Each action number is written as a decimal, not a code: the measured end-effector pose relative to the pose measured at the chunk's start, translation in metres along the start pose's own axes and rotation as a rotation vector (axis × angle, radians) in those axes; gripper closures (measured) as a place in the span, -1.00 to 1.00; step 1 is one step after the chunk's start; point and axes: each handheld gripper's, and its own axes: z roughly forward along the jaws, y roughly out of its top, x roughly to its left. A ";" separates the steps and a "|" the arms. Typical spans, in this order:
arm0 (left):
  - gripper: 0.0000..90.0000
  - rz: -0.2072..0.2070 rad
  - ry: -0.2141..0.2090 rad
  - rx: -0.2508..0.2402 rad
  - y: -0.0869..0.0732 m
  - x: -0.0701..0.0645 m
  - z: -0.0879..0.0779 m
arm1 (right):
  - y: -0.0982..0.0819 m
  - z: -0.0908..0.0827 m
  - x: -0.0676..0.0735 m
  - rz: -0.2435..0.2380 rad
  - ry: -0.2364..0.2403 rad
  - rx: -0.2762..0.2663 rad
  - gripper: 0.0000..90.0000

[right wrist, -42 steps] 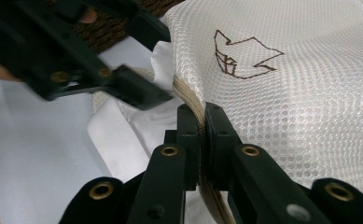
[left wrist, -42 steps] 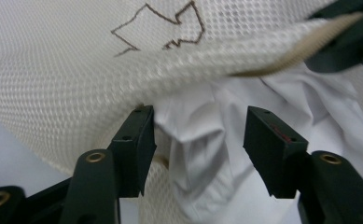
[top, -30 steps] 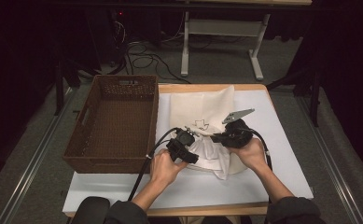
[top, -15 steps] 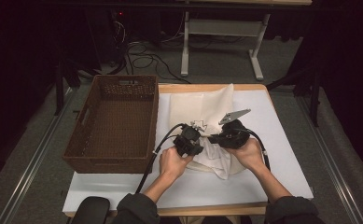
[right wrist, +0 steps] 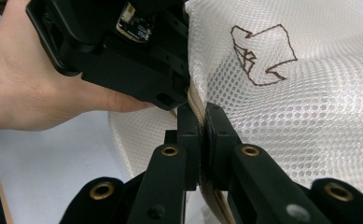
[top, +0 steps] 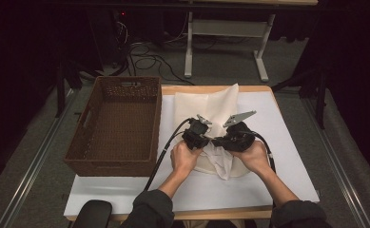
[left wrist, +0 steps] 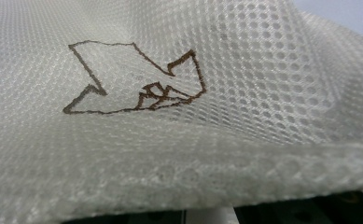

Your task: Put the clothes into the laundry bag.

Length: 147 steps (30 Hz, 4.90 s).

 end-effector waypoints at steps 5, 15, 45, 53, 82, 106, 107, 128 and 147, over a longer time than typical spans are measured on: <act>0.60 0.030 -0.023 0.031 -0.005 -0.002 -0.007 | -0.001 0.001 -0.003 0.004 -0.016 -0.001 0.94; 0.10 0.052 -0.055 0.109 -0.024 -0.011 -0.034 | -0.003 -0.004 -0.006 0.021 -0.032 -0.002 0.94; -0.04 -0.036 -0.017 0.287 -0.048 -0.003 -0.018 | -0.002 -0.001 -0.005 0.017 -0.042 0.008 0.94; 0.60 -0.001 -0.032 0.281 -0.049 -0.007 -0.016 | -0.001 0.003 -0.003 0.005 -0.036 0.009 0.94; 0.78 -0.047 0.045 0.060 -0.011 0.011 0.008 | -0.002 0.003 -0.003 0.002 -0.020 0.023 0.94; 0.06 0.151 0.118 0.050 0.009 -0.019 -0.060 | -0.005 -0.008 -0.009 0.022 -0.024 0.008 0.94; 0.05 0.156 0.119 0.043 0.010 -0.019 -0.062 | -0.004 -0.010 -0.009 0.019 -0.023 0.002 0.94; 0.93 0.164 -0.087 0.158 0.029 -0.017 -0.038 | -0.010 -0.011 -0.009 0.039 -0.008 0.011 0.73; 0.94 0.114 -0.132 0.171 0.035 -0.012 -0.036 | -0.056 -0.029 0.014 0.045 -0.140 0.054 0.37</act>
